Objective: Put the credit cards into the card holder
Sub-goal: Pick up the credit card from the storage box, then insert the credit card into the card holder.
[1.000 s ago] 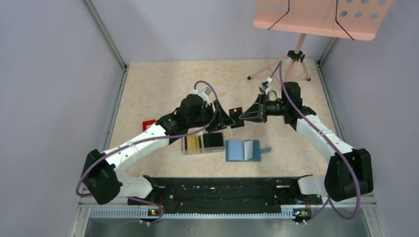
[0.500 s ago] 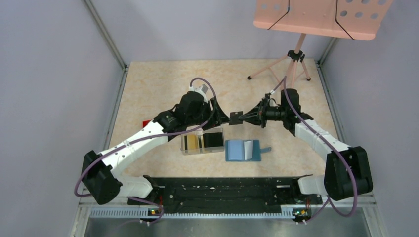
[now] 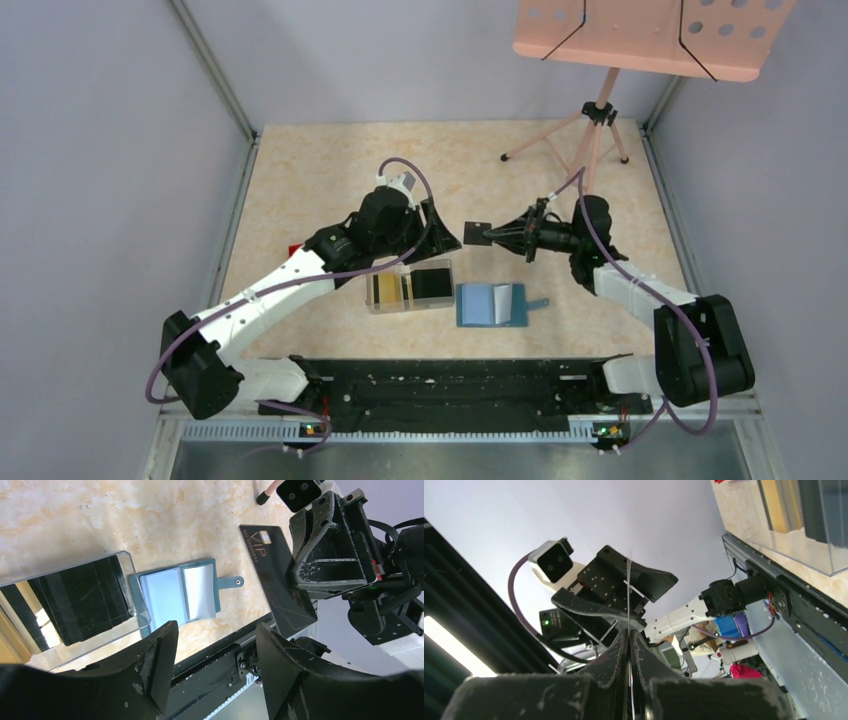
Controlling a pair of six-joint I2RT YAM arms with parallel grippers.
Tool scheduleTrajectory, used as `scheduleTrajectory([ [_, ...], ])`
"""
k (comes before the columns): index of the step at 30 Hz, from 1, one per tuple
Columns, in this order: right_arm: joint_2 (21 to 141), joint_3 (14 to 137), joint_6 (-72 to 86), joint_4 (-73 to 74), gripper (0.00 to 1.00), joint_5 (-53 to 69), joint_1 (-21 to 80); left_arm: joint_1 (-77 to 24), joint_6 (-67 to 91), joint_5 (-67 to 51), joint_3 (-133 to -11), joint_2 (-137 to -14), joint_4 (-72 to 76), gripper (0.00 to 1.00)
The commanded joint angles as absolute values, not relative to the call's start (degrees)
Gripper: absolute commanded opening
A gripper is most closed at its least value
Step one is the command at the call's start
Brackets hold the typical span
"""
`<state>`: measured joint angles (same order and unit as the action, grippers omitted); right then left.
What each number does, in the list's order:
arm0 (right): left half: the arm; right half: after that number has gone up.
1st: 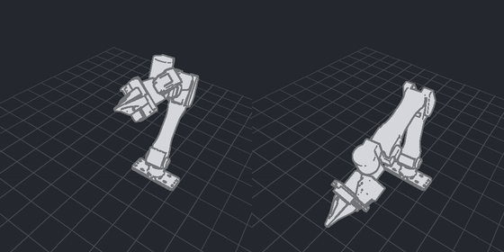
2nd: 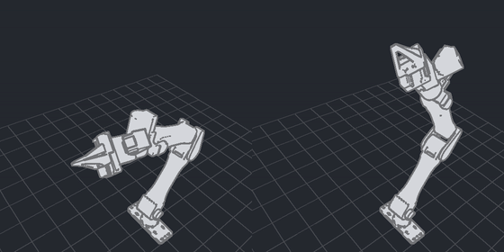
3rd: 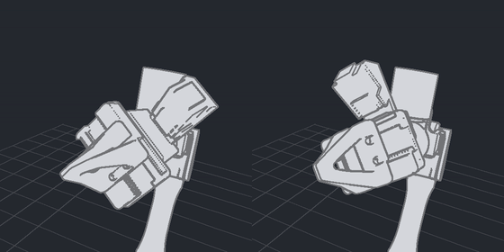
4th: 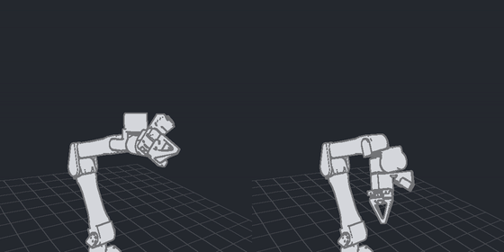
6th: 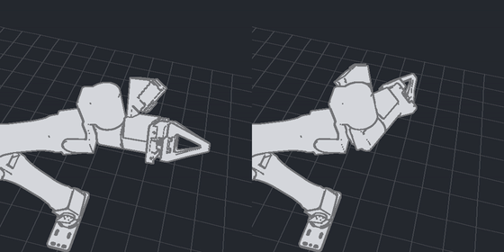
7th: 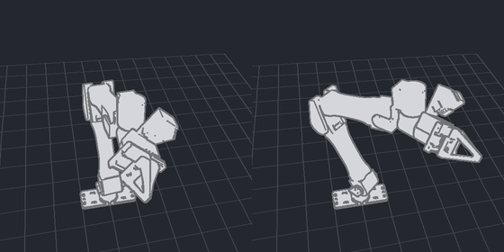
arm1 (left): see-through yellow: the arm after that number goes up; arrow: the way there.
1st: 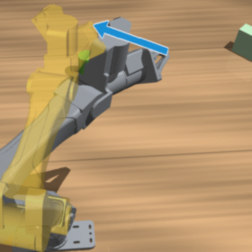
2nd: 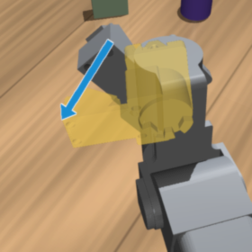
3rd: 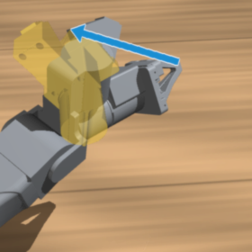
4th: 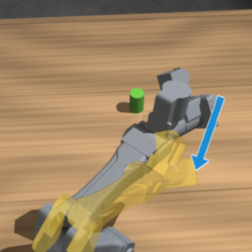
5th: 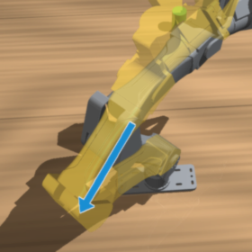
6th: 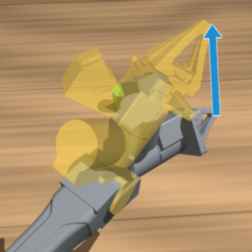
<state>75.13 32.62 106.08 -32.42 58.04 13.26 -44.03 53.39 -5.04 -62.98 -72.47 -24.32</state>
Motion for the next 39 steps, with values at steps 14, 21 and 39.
scheduleTrajectory([
  [14,82.3,57.3,21.6,41.5,0.00,38.0,12.9,-45.2,54.7,-13.1,-69.4,-88.3,-26.6,0.39],
  [21,80.1,47.2,19.5,33.4,0.00,39.1,13.9,-45.9,49.8,-10.8,-78.3,-101.2,-36.0,0.20],
  [39,79.7,38.3,18.8,20.4,0.00,40.1,14.7,-45.0,47.7,0.4,-80.5,-107.4,-49.9,0.03],
])
